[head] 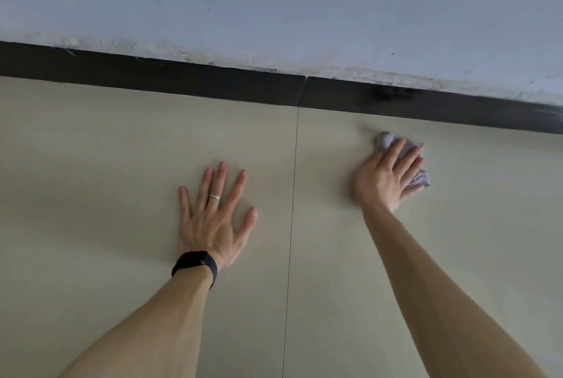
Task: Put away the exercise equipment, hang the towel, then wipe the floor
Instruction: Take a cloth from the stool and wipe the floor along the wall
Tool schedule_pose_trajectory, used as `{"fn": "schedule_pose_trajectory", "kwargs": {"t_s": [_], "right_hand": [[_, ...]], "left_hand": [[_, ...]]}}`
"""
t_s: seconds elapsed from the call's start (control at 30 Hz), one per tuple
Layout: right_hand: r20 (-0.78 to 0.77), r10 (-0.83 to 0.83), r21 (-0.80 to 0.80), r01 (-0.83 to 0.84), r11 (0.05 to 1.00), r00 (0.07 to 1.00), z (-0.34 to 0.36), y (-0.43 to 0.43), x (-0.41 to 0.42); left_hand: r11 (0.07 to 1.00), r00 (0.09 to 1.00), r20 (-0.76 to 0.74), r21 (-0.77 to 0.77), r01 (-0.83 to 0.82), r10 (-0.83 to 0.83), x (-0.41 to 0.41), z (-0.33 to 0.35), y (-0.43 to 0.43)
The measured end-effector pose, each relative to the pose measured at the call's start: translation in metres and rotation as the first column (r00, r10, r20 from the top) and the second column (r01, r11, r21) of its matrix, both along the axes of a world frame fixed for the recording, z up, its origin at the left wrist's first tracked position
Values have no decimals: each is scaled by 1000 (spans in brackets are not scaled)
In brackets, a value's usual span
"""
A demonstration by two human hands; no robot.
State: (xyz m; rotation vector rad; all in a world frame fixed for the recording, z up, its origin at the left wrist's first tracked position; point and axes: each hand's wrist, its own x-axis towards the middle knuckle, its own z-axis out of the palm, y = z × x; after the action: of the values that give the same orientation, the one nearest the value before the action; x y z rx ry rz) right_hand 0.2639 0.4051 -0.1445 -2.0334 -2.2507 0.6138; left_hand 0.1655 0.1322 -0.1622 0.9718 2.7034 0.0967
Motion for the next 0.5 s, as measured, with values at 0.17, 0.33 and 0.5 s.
{"fn": "schedule_pose_trajectory", "kwargs": {"t_s": [0.17,0.33,0.5], "right_hand": [[29,903,55,-903,427,429,2,-90,11],[40,467,93,-469,878,883,1,4,19],[13,-376,-97,376,922,926,14,42,-53]], "left_hand": [[1000,1000,6,2,2,-2,1,3,-2],[1000,1000,11,21,9,-9,0,3,-2],[999,1000,-4,41,11,-11,1,2,-3]]}}
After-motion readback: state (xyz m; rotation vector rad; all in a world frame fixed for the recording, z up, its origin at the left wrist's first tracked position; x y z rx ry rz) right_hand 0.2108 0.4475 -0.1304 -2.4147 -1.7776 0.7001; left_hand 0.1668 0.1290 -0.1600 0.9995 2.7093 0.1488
